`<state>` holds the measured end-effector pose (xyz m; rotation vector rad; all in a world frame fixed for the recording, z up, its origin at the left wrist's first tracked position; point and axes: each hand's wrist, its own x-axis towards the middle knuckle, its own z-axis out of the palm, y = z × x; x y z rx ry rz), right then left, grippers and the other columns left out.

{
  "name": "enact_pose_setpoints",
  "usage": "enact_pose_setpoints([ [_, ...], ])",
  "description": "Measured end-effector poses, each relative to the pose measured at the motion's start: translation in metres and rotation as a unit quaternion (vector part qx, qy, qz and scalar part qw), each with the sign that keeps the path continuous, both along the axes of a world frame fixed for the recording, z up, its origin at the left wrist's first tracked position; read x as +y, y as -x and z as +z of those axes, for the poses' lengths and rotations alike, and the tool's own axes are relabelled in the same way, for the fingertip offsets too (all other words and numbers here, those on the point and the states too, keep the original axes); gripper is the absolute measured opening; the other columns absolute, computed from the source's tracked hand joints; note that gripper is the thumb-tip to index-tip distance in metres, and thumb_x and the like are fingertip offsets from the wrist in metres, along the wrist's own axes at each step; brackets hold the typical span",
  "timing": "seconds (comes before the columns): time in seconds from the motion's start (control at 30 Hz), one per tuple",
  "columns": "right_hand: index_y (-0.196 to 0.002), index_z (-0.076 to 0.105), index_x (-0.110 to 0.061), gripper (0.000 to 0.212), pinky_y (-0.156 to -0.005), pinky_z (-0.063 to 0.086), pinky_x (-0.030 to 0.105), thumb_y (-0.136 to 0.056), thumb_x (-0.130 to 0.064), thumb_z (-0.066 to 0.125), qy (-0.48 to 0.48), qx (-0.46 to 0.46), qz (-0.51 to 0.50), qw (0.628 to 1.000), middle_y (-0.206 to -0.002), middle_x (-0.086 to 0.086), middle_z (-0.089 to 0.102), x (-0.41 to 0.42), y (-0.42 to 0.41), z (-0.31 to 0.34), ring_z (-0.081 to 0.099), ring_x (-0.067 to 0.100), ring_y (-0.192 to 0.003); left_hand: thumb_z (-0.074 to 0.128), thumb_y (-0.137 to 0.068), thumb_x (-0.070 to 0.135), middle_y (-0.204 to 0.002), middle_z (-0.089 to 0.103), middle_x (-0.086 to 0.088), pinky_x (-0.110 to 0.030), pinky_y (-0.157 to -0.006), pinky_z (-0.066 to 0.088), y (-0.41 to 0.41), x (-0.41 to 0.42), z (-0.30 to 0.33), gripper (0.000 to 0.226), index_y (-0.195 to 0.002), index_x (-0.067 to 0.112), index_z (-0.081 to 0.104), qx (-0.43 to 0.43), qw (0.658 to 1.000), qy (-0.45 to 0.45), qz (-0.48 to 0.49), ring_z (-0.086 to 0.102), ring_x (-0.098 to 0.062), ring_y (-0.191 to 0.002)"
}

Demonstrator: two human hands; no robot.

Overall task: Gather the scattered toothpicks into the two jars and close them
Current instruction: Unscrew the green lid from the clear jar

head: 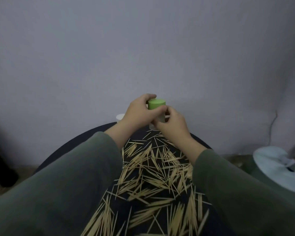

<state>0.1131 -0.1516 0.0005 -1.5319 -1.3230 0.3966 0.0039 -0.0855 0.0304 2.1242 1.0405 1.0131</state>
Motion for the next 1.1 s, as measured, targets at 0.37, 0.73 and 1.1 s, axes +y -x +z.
enact_pose_setpoints([
  [0.37, -0.115, 0.053, -0.022, 0.047, -0.066, 0.046, 0.015, -0.08, -0.045, 0.073, 0.023, -0.081, -0.005, 0.996, -0.107, -0.007, 0.054, -0.078, 0.005, -0.019, 0.055, 0.0, -0.088, 0.078, -0.075, 0.044, -0.101, 0.067, -0.001, -0.02, -0.07, 0.052, 0.019, -0.077, -0.018, 0.056, -0.118, 0.012, 0.062, -0.092, 0.991, 0.088, 0.033, 0.065, -0.013, -0.088],
  [0.73, -0.117, 0.054, -0.024, 0.046, -0.074, 0.044, 0.018, -0.078, -0.04, 0.071, 0.12, -0.167, 0.037, 0.978, -0.111, -0.007, 0.058, -0.125, 0.002, -0.003, 0.056, 0.007, -0.095, 0.06, -0.09, 0.047, -0.116, 0.061, 0.01, -0.013, -0.069, 0.041, 0.04, -0.127, -0.025, 0.047, -0.13, 0.023, 0.054, -0.107, 0.989, 0.1, -0.006, 0.055, 0.005, -0.095],
  [1.1, -0.096, 0.064, -0.045, 0.047, -0.092, 0.051, 0.052, -0.057, -0.029, 0.084, 0.423, -0.145, 0.198, 0.872, -0.113, 0.005, 0.063, -0.181, -0.056, -0.013, 0.062, 0.027, -0.104, 0.072, -0.081, 0.036, -0.107, 0.062, 0.003, -0.029, -0.078, 0.058, 0.043, -0.199, -0.063, 0.036, -0.112, 0.027, 0.057, 0.121, 0.948, 0.209, -0.209, 0.067, -0.013, -0.09],
])
